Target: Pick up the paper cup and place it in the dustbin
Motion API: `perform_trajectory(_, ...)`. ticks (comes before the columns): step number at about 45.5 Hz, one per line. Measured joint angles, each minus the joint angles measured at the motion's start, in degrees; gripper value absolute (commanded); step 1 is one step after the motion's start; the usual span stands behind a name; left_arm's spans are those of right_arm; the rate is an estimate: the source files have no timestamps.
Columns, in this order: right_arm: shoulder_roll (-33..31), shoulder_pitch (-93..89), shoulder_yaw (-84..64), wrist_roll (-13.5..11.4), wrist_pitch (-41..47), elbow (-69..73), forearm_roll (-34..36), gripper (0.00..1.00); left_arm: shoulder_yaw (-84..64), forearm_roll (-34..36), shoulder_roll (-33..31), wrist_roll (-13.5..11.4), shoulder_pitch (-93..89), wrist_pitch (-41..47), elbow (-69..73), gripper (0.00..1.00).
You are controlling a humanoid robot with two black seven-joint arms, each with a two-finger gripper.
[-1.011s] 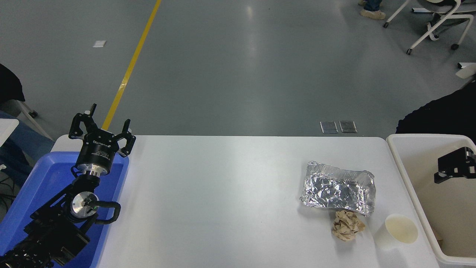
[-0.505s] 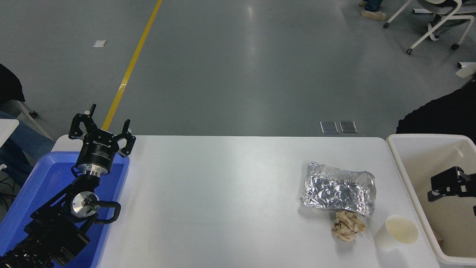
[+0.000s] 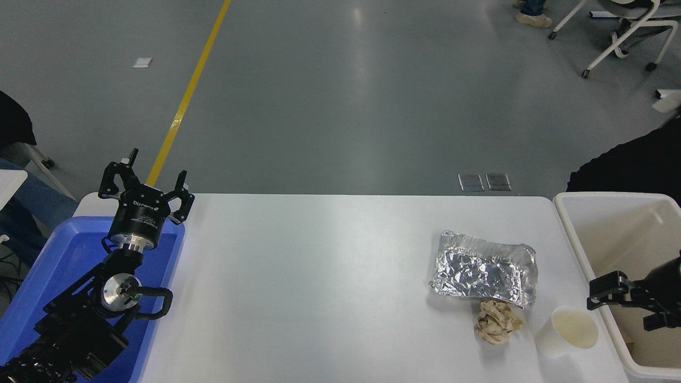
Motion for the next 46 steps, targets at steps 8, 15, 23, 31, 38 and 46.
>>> perform_trajectory(8,0.2,-3.8,2.2,0.0,-0.5,-1.2,-0.1,0.99,0.0,0.0,0.0,0.0,0.0,0.0,0.0,0.98)
perform_trajectory(15,0.8,-7.9,5.1,0.0,-1.1,-3.3,-0.1,0.98,0.0,0.0,0.0,0.0,0.0,0.0,0.0,0.98)
perform_trajectory(23,2.2,-11.8,7.7,0.0,-3.1,-5.6,-0.1,0.79,0.0,0.0,0.0,0.0,0.0,0.0,0.0,0.98)
perform_trajectory(31,3.7,-14.4,8.8,0.1,-5.9,-7.4,-0.2,0.30,0.0,0.0,0.0,0.0,0.0,0.0,0.0,0.98)
perform_trajectory(38,4.8,-15.7,9.3,0.2,-7.2,-8.3,-0.2,0.01,0.0,0.0,0.0,0.0,0.0,0.0,0.0,0.98)
perform_trajectory(46,5.3,-16.0,9.5,0.4,-7.9,-8.8,-0.2,0.00,0.0,0.0,0.0,0.0,0.0,0.0,0.0,0.98)
